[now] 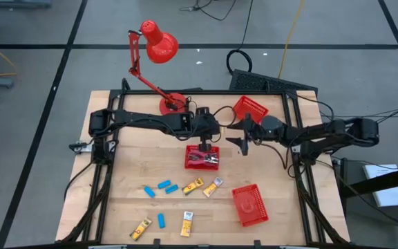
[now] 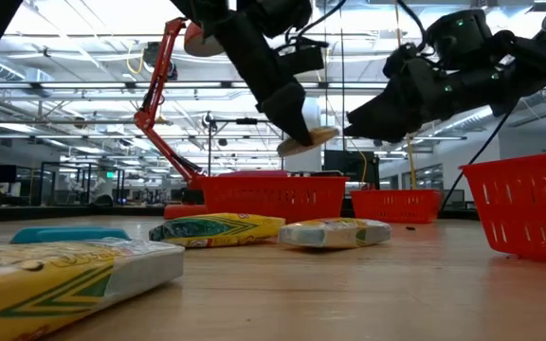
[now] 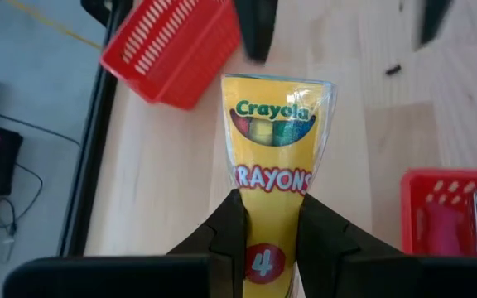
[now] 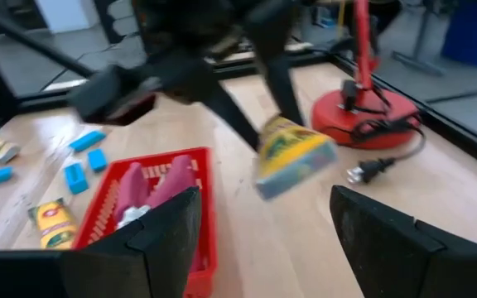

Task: Pick & Place School Supplies
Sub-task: Put the yellow crayon box into the top red bin

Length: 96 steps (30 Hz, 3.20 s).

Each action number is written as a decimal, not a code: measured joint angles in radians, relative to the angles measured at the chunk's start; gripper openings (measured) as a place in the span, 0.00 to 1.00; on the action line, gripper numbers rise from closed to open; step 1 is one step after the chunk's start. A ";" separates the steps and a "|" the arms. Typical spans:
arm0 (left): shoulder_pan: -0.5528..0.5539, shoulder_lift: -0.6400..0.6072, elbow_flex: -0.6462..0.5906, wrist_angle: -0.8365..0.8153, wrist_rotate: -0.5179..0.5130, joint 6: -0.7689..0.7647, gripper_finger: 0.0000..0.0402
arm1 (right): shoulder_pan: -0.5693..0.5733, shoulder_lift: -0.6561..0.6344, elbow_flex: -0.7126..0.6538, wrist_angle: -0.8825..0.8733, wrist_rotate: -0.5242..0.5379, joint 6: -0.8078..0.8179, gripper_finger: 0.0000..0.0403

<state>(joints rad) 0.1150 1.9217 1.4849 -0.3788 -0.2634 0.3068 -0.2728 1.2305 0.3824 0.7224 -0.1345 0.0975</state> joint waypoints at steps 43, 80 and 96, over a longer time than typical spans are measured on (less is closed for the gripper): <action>-0.004 0.036 -0.001 0.198 0.019 0.025 0.17 | -0.088 0.111 0.019 0.182 -0.103 0.156 0.47; 0.000 0.026 0.000 0.218 -0.030 0.040 0.62 | -0.112 0.111 0.018 0.151 -0.024 0.110 0.19; -0.002 -0.112 -0.137 0.101 -0.176 0.015 0.65 | -0.288 0.019 0.003 -0.023 0.122 0.047 0.19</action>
<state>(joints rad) 0.1127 1.8096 1.3482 -0.2777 -0.4393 0.3218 -0.5608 1.2499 0.3859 0.6994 -0.0126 0.1448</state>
